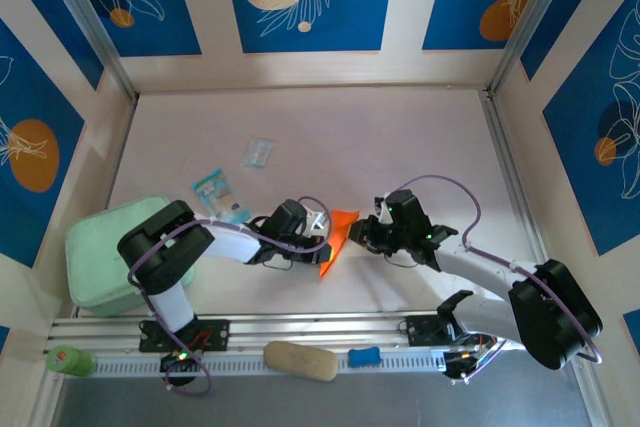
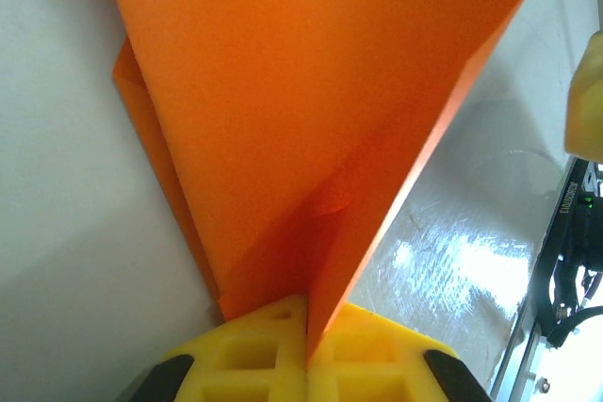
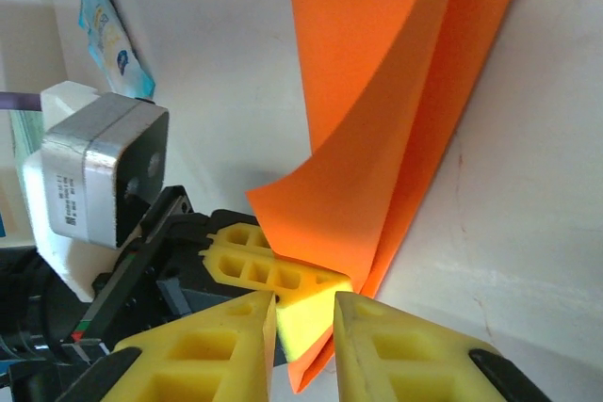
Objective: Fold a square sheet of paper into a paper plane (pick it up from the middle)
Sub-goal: Perform the fifth fold on the wing at the bottom-center of the table.
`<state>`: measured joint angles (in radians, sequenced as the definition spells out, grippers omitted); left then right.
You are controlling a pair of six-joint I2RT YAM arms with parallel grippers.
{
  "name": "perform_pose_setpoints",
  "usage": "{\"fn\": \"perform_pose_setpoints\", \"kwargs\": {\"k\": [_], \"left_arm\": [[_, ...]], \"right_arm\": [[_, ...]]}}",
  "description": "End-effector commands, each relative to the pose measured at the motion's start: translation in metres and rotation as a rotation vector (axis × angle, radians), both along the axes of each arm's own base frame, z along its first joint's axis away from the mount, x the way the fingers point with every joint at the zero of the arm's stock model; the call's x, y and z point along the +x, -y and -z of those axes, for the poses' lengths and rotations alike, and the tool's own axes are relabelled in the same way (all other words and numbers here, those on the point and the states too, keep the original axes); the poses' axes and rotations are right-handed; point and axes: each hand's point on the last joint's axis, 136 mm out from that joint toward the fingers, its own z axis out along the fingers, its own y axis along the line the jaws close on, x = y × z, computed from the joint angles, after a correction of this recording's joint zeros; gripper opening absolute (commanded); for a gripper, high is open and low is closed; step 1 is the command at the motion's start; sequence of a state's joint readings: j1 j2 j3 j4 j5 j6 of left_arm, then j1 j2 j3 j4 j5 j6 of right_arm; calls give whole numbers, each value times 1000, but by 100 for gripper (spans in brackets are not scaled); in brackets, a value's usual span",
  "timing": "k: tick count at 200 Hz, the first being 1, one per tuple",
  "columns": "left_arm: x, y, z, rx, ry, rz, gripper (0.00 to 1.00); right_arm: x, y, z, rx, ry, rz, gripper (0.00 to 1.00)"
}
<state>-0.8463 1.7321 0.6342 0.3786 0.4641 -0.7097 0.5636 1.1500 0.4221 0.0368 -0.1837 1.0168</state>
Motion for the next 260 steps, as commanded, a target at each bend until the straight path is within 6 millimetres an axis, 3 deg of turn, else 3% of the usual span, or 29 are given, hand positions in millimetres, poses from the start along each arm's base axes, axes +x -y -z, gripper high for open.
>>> {"fn": "perform_pose_setpoints", "kwargs": {"k": [1, 260], "left_arm": [[-1, -21, 29, 98, -43, -46, 2], [-1, -19, 28, 92, -50, -44, 1]], "right_arm": [[3, -1, -9, -1, 31, -17, 22], [9, -4, -14, 22, 41, -23, 22]]}}
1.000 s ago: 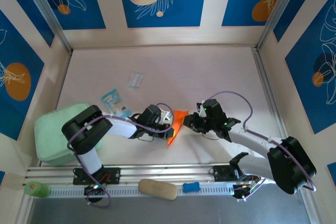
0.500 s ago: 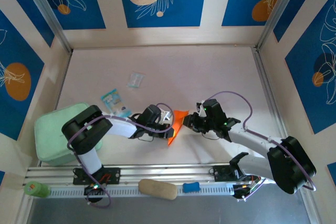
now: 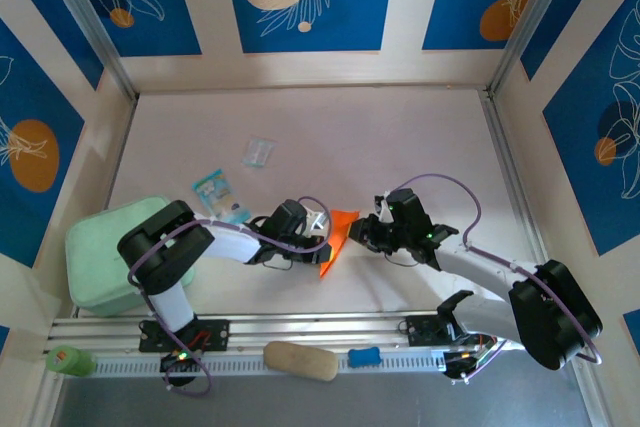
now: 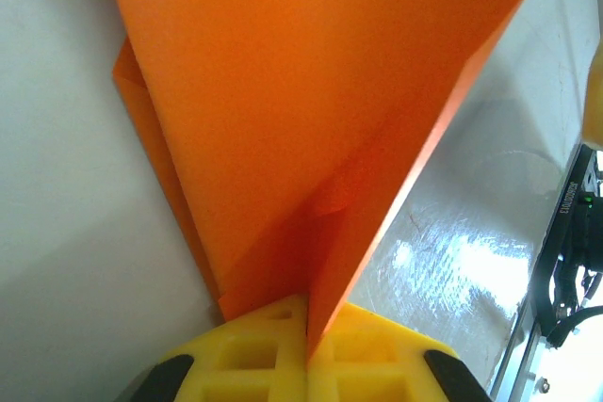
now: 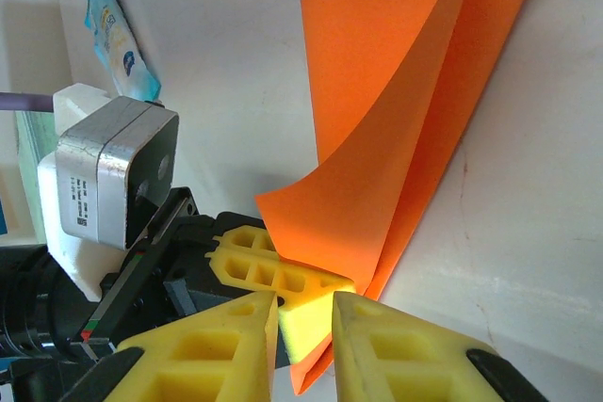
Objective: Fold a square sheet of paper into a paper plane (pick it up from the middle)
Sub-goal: Perform the fifth fold on the wing at the bottom-center of the table.
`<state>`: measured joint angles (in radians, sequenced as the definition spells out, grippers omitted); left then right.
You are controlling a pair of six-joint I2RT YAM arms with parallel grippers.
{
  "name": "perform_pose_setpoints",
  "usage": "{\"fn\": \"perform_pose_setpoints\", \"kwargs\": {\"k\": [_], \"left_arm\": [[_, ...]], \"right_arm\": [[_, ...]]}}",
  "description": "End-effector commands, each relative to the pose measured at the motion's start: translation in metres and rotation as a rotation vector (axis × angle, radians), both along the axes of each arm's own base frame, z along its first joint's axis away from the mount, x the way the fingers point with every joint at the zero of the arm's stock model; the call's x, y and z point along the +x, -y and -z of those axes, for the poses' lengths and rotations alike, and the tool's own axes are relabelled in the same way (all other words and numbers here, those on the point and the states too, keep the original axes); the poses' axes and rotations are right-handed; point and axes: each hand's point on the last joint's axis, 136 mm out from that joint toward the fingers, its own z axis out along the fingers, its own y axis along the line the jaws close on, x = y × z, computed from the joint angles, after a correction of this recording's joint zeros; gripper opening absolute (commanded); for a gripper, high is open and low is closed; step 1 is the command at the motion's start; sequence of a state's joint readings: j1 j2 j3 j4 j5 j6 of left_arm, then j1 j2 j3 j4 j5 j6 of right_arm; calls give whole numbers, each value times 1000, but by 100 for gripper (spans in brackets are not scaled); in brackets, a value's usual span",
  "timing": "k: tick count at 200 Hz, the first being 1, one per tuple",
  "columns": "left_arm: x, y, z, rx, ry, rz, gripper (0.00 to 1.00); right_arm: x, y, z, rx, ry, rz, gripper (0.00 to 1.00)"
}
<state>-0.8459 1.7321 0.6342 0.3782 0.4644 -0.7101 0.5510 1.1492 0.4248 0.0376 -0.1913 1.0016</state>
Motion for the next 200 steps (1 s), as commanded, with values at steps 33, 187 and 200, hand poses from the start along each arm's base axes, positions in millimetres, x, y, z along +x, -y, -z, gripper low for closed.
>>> {"fn": "perform_pose_setpoints", "kwargs": {"k": [33, 187, 200], "left_arm": [[-1, -19, 26, 87, -49, -46, 1], [-3, -14, 17, 52, -48, -16, 5], [-4, -13, 14, 43, -42, -8, 6]], "right_arm": [[8, -15, -13, 56, 20, -50, 20], [24, -29, 42, -68, -99, -54, 14], [24, -26, 49, -76, -105, -46, 14]]}}
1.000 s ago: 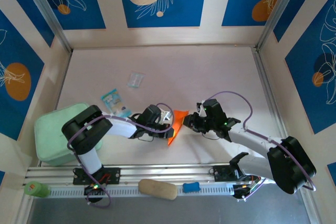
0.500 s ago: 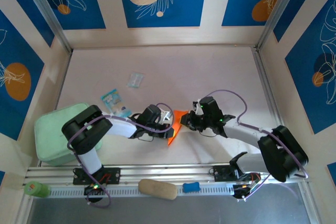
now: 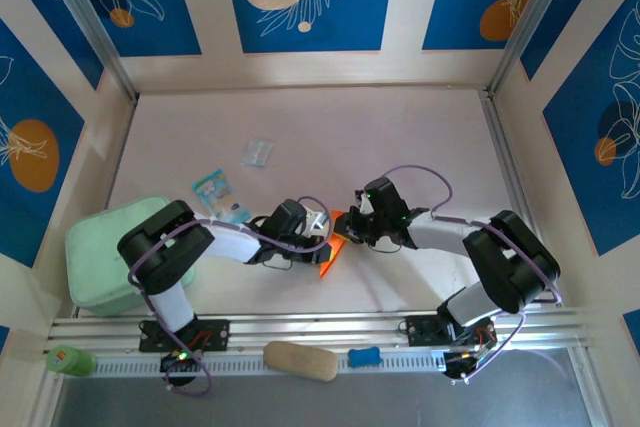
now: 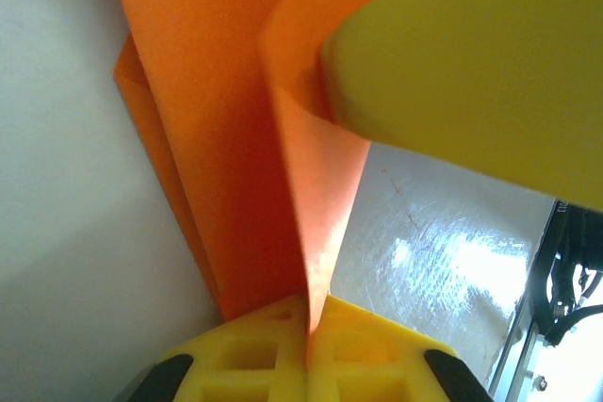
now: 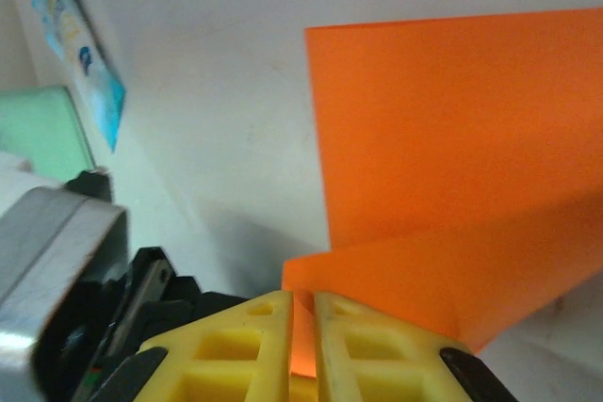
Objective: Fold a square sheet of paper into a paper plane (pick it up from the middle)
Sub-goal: Perform the fifth fold on the wing at the bottom-center of the table.
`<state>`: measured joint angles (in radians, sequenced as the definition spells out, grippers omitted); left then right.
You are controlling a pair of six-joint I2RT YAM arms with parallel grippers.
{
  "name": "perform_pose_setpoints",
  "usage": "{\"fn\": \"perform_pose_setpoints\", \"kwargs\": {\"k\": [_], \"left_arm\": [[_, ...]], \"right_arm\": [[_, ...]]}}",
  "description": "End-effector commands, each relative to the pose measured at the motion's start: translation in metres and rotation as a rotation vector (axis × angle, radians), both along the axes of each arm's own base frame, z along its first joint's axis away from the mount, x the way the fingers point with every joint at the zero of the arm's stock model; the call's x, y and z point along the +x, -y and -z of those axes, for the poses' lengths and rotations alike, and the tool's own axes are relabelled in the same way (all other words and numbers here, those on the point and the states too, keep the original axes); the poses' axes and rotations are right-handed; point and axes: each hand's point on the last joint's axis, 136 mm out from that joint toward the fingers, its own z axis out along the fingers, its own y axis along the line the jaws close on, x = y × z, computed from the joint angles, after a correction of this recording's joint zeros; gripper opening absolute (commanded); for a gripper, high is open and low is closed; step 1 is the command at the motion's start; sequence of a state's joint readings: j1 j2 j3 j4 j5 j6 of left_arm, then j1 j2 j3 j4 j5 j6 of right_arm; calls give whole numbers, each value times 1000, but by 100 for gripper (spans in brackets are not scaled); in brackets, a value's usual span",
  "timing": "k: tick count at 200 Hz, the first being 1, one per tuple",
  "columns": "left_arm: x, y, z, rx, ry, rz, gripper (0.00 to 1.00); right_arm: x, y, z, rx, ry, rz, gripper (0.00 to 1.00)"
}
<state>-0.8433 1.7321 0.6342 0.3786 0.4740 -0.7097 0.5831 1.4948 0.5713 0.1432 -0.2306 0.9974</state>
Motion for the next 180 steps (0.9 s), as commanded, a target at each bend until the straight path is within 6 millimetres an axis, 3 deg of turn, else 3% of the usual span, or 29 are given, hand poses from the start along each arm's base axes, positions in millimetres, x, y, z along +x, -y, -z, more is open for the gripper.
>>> {"fn": "perform_pose_setpoints", "kwargs": {"k": [1, 74, 131, 153, 180], "left_arm": [[-3, -13, 15, 47, -38, -12, 6], [-9, -9, 5, 11, -32, 28, 13], [-4, -11, -19, -20, 13, -4, 23], [-3, -12, -23, -21, 11, -13, 22], [-7, -13, -19, -11, -10, -5, 12]], "right_arm": [[-2, 10, 17, -50, -12, 14, 14], [-4, 11, 38, -54, -62, 7, 13], [-8, 13, 45, -64, -82, 7, 13], [-8, 14, 45, -67, -83, 8, 13], [-8, 14, 45, -66, -83, 8, 13]]}}
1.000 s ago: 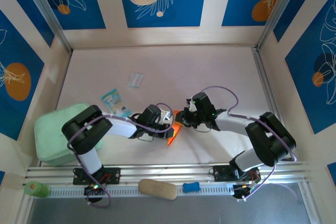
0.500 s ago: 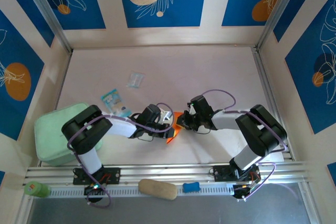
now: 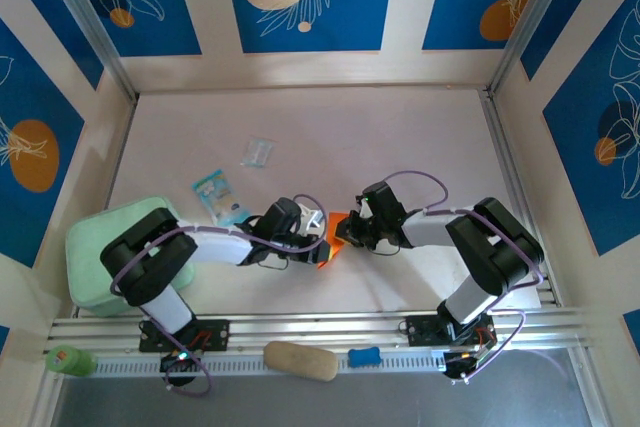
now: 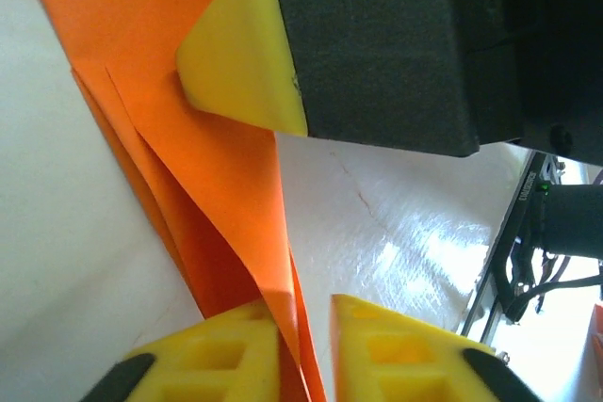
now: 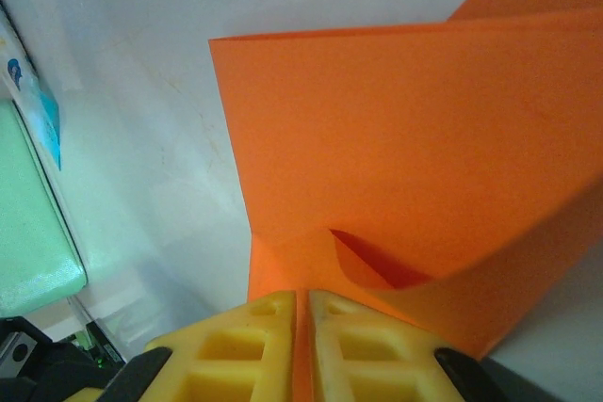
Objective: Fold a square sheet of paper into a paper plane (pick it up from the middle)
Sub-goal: Perform the fifth fold on the wing at the bottom-center of the table.
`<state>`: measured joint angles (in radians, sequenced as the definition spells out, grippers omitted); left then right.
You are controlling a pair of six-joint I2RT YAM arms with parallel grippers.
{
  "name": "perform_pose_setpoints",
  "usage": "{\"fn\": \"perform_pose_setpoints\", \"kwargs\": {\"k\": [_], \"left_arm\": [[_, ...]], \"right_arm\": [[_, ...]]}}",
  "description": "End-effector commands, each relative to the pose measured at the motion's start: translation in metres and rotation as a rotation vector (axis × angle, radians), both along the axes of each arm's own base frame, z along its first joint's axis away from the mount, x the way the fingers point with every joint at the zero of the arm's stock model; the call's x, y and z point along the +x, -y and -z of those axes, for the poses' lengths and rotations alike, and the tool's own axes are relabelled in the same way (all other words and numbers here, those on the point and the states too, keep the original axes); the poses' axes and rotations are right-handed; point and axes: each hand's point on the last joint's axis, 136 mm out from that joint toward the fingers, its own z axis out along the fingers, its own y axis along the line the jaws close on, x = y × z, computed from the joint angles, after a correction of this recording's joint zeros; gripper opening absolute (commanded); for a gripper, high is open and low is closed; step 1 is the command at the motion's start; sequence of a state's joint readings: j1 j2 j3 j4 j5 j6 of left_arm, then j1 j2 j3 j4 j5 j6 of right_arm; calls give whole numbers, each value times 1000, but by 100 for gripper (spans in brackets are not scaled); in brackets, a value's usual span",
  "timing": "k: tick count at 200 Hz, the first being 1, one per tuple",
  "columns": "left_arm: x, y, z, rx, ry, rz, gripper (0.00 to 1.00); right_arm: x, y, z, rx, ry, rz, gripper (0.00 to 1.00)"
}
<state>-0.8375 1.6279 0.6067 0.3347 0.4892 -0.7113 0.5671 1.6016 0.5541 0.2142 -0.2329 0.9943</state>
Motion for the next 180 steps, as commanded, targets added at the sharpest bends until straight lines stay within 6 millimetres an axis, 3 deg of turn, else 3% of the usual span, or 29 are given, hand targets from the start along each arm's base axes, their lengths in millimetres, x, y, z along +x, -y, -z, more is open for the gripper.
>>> {"fn": "perform_pose_setpoints", "kwargs": {"k": [1, 39, 126, 180], "left_arm": [[-2, -7, 4, 22, -25, -8, 12], [-14, -11, 16, 28, -84, 14, 0], [-50, -25, 36, 39, -205, 85, 2], [-54, -32, 32, 52, -204, 77, 9]], "right_arm": [[-10, 9, 15, -38, -40, -6, 13], [-11, 10, 17, -43, -44, -5, 13], [-13, 12, 21, -61, -57, 0, 12], [-12, 14, 21, -68, -56, 4, 12]]}}
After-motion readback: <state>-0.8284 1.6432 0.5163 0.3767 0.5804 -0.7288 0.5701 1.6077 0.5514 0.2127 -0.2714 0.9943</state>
